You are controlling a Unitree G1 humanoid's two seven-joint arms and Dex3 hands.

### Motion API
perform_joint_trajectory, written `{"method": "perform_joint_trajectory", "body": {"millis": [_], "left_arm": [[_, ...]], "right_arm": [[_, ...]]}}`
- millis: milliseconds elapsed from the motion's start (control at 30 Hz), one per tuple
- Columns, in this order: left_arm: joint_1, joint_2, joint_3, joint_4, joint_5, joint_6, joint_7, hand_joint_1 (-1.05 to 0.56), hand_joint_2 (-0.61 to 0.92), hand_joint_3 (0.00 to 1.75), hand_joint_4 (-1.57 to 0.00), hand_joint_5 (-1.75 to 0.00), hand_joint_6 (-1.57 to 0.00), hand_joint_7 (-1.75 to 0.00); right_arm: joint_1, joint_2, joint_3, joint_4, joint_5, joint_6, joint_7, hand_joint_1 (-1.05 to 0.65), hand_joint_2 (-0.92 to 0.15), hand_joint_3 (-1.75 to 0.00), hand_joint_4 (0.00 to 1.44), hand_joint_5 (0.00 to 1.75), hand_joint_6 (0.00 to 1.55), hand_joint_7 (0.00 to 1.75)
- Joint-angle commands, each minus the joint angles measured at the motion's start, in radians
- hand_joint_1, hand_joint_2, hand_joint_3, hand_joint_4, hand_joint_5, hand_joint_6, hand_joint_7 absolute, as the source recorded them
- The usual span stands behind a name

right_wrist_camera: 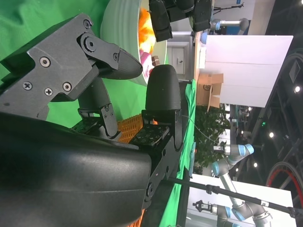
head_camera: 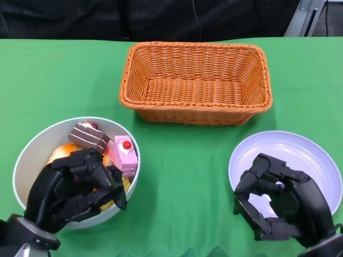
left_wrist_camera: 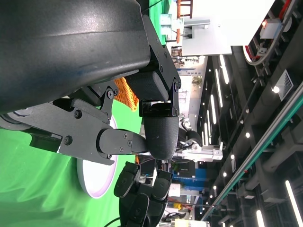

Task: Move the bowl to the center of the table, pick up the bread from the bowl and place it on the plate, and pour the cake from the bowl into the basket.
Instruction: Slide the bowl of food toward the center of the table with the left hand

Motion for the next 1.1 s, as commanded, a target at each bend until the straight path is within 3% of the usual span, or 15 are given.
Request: {"method": "perform_joint_trajectory", "body": {"millis": [33,1100], "left_arm": [[-0.004,0.015,0.009,0.001,0.006,-0.006,0.006,-0.15,0.92,0.29,-0.82,-1.42,-0.94,-1.09],[0.006,0.019,0.014,-0.043,-0.018,0.02,0.003,-0.12,0.92,0.31,-0.81,-1.4,-0.92,-1.09]], "right_arm": [[-0.007,-0.006,-0.006,0.007,0.005,-0.008,0.0,-0.1,-0.46,-1.03,0.74,1.61,0.66,1.37],[-0.002,-0.007,-0.005,0.003,-0.005,-0.007,-0.009,-0.1,-0.44,-1.07,0.73,1.61,0.66,1.37]]}}
